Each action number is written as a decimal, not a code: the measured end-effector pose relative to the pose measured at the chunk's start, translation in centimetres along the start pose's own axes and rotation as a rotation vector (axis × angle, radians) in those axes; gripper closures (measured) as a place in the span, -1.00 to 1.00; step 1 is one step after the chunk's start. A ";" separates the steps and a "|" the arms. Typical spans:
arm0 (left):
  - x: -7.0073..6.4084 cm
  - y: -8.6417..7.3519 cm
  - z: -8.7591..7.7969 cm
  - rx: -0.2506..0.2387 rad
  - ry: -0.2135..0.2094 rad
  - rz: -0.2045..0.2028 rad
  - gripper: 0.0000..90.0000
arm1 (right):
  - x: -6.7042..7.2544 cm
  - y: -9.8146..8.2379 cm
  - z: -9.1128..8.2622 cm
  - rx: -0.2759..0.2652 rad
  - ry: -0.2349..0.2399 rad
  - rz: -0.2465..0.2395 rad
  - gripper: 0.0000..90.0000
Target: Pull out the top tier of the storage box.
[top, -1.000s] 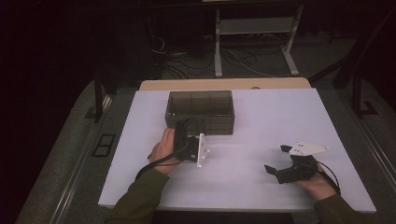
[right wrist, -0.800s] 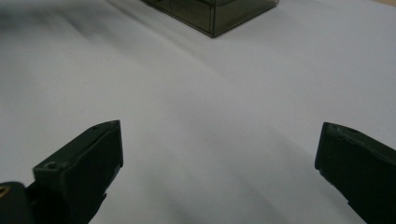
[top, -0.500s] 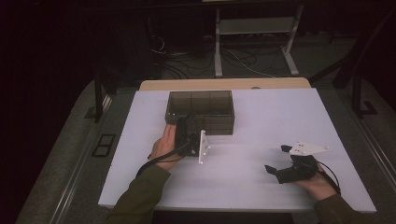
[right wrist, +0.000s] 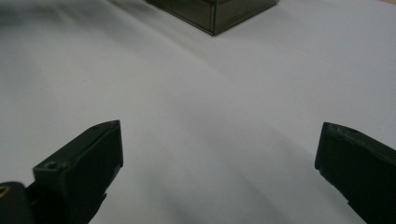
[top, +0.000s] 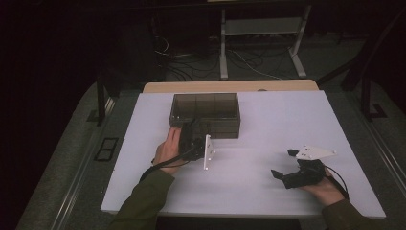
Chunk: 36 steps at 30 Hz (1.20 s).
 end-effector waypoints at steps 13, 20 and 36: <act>-0.1 0.2 -0.1 0.002 0.006 0.045 -0.38 | 0.0 0.0 0.0 0.001 0.001 0.004 -0.99; -0.1 0.1 -0.1 0.007 0.016 0.066 -0.31 | 0.0 0.0 0.0 0.001 0.000 0.004 -0.99; 0.0 -0.1 0.0 0.027 0.036 0.087 0.11 | 0.0 0.0 0.0 0.002 -0.001 0.004 -0.99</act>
Point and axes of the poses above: each handheld gripper's, and its own axes: z roughly forward along the jaws, y roughly out of its top, x roughly to its left, the point moved 8 cm from there along z, roughly forward along the jaws, and after that the axes turned 1 degree about -x, right-handed, at the moved point
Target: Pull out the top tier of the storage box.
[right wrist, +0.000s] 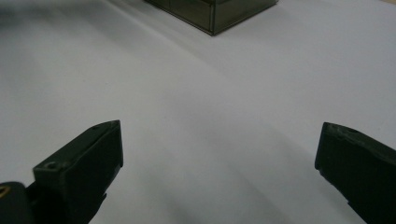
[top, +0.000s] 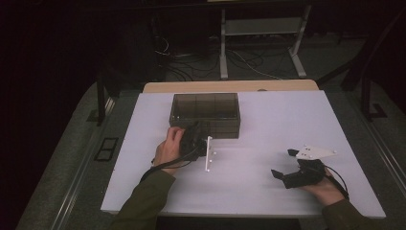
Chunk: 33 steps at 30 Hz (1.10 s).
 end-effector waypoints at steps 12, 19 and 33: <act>-0.3 -0.1 0.1 0.006 0.007 0.016 0.34 | 0.0 0.0 0.0 0.001 -0.001 -0.001 -0.99; -0.3 -0.3 0.2 0.023 0.007 0.038 0.47 | 0.0 0.0 0.0 0.002 0.000 0.000 -0.99; -0.3 -0.5 0.4 0.043 0.021 0.075 0.62 | 0.0 0.0 0.0 0.002 0.000 0.000 -0.99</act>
Point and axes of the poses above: each handheld gripper's, and its own axes: z roughly forward along the jaws, y roughly out of its top, x roughly to its left, the point moved 8 cm from there along z, roughly forward along the jaws, and after that the axes turned 1 degree about -x, right-handed, at the moved point
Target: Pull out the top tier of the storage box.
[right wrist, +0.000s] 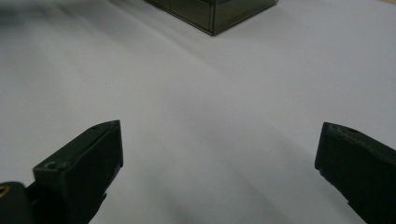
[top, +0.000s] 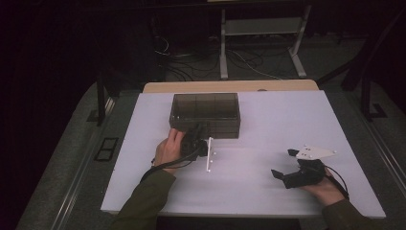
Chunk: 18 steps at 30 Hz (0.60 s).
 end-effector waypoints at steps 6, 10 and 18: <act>0.0 0.0 0.1 -0.001 0.012 0.012 0.68 | 0.0 0.0 0.0 0.000 0.000 0.001 -0.99; 0.0 -0.1 0.1 0.006 0.011 0.017 0.71 | 0.0 0.0 0.0 0.000 0.000 0.001 -0.99; -0.1 0.0 0.3 0.005 0.026 0.038 0.73 | 0.0 0.0 0.0 -0.001 0.000 0.001 -0.99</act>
Point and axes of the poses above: each handheld gripper's, and its own axes: z roughly forward along the jaws, y roughly out of its top, x roughly to its left, the point moved 8 cm from there along z, roughly forward along the jaws, and after that the axes turned 1 degree about -x, right-handed, at the moved point
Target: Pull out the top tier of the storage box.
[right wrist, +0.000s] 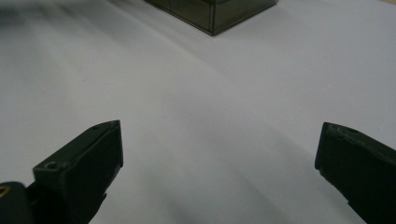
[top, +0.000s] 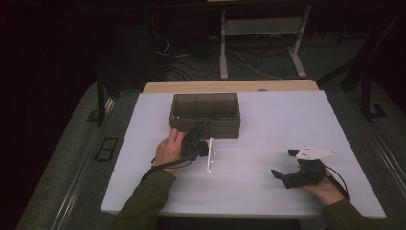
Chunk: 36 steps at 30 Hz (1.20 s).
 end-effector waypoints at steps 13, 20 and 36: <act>0.0 -0.1 -0.1 0.001 0.009 0.014 0.77 | 0.0 0.0 0.0 0.000 -0.001 -0.001 -0.99; -0.1 -0.1 -0.1 0.010 0.020 0.038 0.77 | 0.0 0.0 0.0 -0.001 -0.001 -0.001 -0.99; -0.6 0.3 -0.8 0.007 0.016 0.066 0.98 | 0.0 0.0 0.0 -0.002 0.000 0.003 -0.99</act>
Point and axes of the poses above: each handheld gripper's, and its own axes: z roughly forward along the jaws, y roughly out of its top, x roughly to its left, the point moved 8 cm from there along z, roughly forward along the jaws, and after that the axes turned 1 degree about -x, right-handed, at the moved point
